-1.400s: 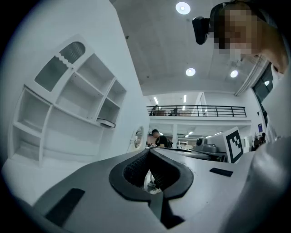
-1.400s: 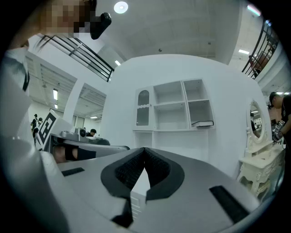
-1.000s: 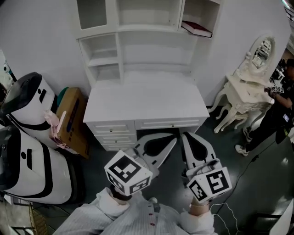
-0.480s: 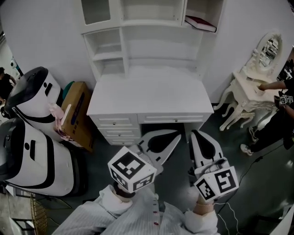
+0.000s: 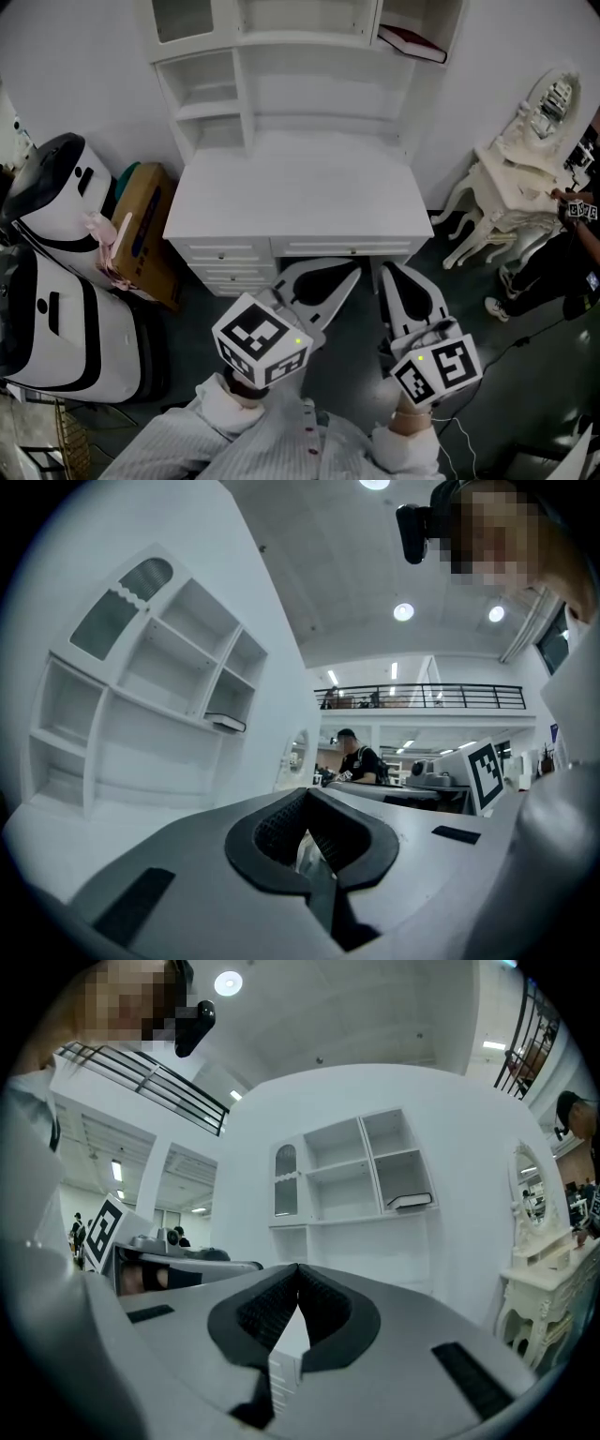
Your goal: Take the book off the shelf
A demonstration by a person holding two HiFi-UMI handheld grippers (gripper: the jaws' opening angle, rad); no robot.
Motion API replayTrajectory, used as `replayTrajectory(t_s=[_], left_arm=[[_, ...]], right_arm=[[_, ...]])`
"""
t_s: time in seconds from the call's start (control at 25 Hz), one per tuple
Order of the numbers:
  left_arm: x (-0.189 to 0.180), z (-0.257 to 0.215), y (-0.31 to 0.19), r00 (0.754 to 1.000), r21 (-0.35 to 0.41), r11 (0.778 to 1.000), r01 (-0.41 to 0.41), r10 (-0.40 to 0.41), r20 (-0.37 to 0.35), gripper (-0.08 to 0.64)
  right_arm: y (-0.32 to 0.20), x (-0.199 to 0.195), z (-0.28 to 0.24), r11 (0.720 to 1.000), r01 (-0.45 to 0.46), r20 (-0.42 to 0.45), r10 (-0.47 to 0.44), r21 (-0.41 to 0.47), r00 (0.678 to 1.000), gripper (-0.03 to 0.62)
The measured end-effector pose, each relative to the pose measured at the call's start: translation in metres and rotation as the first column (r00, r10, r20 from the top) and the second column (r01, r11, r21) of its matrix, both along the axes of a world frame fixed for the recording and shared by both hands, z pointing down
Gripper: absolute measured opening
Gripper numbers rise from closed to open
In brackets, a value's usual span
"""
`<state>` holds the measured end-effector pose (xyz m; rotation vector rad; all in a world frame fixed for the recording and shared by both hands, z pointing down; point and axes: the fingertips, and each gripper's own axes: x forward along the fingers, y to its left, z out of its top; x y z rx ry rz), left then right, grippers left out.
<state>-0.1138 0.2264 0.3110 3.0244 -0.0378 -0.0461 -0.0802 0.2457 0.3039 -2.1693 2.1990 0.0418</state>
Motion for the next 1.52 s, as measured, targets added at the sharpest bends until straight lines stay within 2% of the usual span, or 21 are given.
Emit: replayTrajectory(t_s=[0.28,0.64,1.12,1.52], left_arm=[[0.038,-0.005,-0.074,1.0,0.03,0.999,-0.01,0.01,0.006,0.011],[0.079,-0.012,-0.168,0.999,0.038,0.998,-0.048,0.048,0.017,0.011],[0.103,0.003,-0.229,0.994,0.031,0.994,-0.105,0.104,0.047,0.011],[0.133,0.012,-0.276,0.995,0.015,0.997,-0.077,0.076,0.068,0.011]], right_arm=[[-0.068,0.037,-0.013,1.0,-0.016,-0.012,0.016,0.005,1.0,0.014],[-0.155,0.088,-0.031,0.997,-0.082,-0.012,0.082,0.01,0.997,0.014],[-0.215,0.115,-0.014,0.99,-0.14,0.022,0.141,-0.017,0.99,0.015],[-0.263,0.15,-0.001,0.991,-0.122,0.041,0.124,-0.049,0.991,0.015]])
